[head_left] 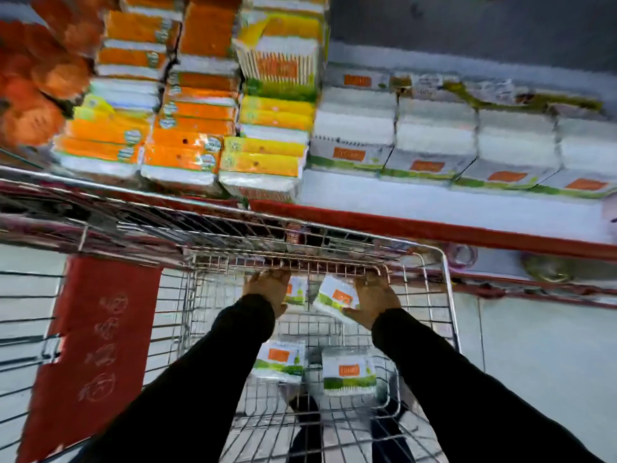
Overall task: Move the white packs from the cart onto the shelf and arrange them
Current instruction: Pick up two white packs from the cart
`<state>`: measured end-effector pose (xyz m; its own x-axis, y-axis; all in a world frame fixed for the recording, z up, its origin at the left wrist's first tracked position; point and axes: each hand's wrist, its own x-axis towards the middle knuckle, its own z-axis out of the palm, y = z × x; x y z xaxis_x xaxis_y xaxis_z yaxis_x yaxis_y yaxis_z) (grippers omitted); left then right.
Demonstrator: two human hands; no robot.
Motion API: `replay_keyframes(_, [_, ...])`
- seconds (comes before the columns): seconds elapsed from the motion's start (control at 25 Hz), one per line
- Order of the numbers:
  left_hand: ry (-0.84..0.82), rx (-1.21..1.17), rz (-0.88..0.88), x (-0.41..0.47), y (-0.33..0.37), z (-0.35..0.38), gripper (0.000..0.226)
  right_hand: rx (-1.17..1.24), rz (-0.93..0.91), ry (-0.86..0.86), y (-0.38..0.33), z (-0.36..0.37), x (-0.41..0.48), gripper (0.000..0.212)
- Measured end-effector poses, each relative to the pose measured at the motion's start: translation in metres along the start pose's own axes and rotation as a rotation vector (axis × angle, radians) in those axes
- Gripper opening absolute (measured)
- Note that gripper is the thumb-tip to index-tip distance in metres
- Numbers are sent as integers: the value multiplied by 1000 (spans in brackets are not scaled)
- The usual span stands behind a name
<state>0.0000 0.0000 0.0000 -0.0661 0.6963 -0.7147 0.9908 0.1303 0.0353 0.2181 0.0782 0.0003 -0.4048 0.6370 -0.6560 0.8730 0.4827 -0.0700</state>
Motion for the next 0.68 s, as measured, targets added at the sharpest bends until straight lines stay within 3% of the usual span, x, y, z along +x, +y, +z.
replay_keyframes(0.28, [29, 80, 15, 15, 0, -2, 85, 172, -23, -12, 2, 5, 12, 69])
replay_keyframes(0.44, [54, -4, -30, 0, 0, 0, 64, 161, -15, -4, -6, -3, 5, 51])
replay_keyframes(0.6, [128, 13, -60, -29, 8, -6, 57, 180, -10, 14, -10, -17, -16, 62])
replay_keyframes(0.68, [157, -3, -72, -46, 11, -18, 57, 109, -21, 44, -10, -32, -32, 56])
